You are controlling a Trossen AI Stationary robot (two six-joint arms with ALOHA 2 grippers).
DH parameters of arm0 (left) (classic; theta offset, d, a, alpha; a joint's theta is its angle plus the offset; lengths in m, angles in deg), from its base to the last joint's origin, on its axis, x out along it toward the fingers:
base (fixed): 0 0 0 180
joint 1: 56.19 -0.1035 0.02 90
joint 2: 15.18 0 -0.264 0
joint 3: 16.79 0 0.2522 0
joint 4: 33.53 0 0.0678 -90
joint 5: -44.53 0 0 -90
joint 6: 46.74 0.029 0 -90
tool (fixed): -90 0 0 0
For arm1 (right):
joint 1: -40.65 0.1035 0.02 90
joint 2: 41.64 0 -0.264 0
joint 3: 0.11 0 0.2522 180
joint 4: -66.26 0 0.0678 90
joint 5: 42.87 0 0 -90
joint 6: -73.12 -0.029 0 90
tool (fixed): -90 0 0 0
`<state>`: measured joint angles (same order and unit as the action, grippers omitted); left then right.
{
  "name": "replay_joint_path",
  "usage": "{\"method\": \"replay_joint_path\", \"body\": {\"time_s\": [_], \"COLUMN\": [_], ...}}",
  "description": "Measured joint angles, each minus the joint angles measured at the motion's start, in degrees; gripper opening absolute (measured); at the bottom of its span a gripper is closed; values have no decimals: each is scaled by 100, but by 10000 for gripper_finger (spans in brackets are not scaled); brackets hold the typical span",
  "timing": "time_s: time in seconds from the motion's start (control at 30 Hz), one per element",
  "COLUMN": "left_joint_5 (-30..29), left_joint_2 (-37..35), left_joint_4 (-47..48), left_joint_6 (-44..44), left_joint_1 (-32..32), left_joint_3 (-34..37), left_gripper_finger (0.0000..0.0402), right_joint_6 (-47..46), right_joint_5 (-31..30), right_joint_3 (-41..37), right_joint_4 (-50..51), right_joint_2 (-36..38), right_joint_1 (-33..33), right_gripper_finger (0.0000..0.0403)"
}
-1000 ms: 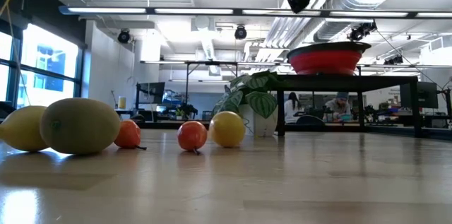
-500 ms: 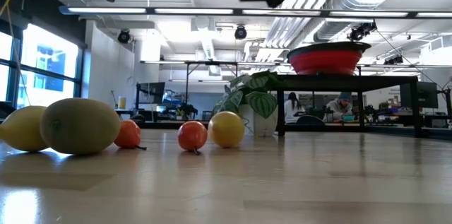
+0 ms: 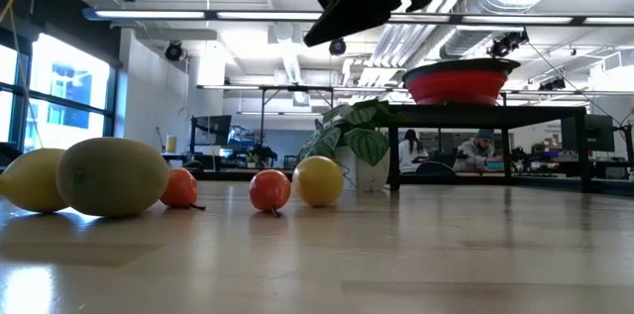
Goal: Pick & Place Fruit
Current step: Put the lemon into the red colander
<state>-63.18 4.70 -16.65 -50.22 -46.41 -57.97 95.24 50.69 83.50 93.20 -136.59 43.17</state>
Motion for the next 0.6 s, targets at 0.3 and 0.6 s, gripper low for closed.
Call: {"method": "replay_joint_path", "body": {"time_s": [0.3, 0.6], "left_joint_5": [15, 15], "left_joint_2": [-21, -18], "left_joint_4": [4, 44], "left_joint_6": [-297, -302], "left_joint_1": [0, 0], "left_joint_3": [2, 2], "left_gripper_finger": [99, 99], "right_joint_6": [137, 212], "right_joint_5": [627, 1032], "right_joint_3": [0, 0], "right_joint_4": [-391, -435], "right_joint_2": [-21, -21], "right_joint_1": [5, 0], "right_gripper_finger": [5, 7]}}
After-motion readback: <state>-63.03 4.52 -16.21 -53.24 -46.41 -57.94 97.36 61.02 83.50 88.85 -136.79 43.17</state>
